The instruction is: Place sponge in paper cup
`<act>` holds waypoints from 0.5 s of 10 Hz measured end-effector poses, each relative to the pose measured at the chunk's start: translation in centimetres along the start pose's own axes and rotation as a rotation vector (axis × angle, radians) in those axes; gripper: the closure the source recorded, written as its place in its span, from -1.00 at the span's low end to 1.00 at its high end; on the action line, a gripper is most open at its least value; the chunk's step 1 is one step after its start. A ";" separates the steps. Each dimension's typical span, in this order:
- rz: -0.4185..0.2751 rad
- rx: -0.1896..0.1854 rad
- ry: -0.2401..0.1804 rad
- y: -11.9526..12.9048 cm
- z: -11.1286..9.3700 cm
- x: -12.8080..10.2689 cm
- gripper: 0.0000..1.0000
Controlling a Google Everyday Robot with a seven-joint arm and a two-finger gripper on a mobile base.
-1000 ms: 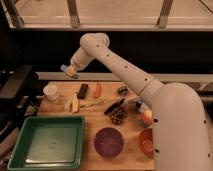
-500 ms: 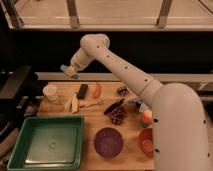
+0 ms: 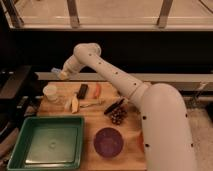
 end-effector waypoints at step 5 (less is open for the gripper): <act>-0.124 0.065 0.045 -2.6 4.3 3.0 1.00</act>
